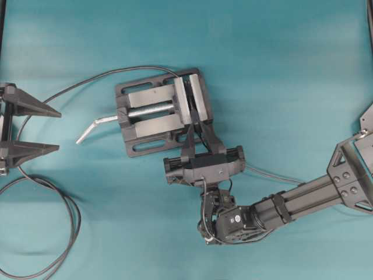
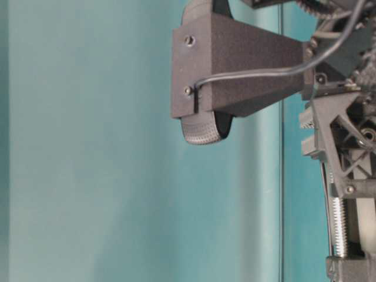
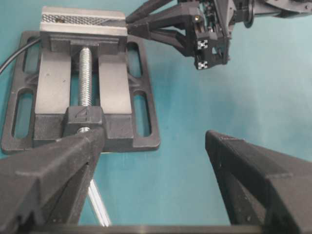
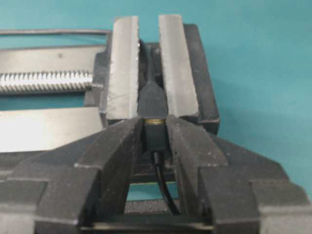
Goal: Insert the USB cable into the fixed female connector.
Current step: 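Push the USB plug into the port with the right gripper, then open the right gripper to release the inserted plug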
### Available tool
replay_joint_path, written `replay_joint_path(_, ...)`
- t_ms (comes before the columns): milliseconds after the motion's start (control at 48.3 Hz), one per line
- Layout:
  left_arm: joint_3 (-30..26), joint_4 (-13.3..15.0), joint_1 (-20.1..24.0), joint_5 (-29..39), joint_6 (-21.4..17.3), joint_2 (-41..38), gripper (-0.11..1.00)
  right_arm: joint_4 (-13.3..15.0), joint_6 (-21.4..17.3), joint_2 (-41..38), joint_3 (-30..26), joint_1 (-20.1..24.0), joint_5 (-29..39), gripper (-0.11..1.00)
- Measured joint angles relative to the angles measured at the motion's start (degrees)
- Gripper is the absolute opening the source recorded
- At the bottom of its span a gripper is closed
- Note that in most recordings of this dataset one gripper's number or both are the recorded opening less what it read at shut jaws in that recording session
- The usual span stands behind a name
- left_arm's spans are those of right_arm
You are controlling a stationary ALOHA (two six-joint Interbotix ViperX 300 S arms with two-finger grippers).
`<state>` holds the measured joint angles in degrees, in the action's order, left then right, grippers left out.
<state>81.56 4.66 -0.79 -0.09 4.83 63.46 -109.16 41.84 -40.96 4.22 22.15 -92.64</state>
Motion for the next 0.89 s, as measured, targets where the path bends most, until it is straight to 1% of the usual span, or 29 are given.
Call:
replay_joint_path(207, 0.0, 0.0, 0.0, 0.0, 0.09, 0.0, 1.0, -0.7, 0.09, 0.88, 0.09, -0.09, 0.18, 0.37)
replay_joint_path(373, 0.09, 0.0, 0.0, 0.0, 0.09, 0.0, 1.0, -1.32, 0.18, 1.05, 0.0, 0.79, 0.18, 0.37)
replay_joint_path(538, 0.0, 0.09, 0.0, 0.0, 0.09, 0.0, 1.0, -4.66, 0.62, 1.05, -0.88, 2.2, 0.0, 0.37)
replay_joint_path(621, 0.0, 0.09, 0.0, 0.0, 0.0, 0.0, 1.0, -5.45, 0.79, 1.05, -1.14, 3.25, 0.0, 0.37)
replay_joint_path(745, 0.09, 0.09, 0.0, 0.0, 0.09, 0.0, 1.0, -5.71, 0.88, 1.05, -1.23, 4.31, 0.0, 0.37)
replay_joint_path(890, 0.0, 0.09, 0.0, 0.0, 0.09, 0.0, 1.0, -5.8, 0.97, 1.05, -1.32, 4.31, 0.0, 0.37)
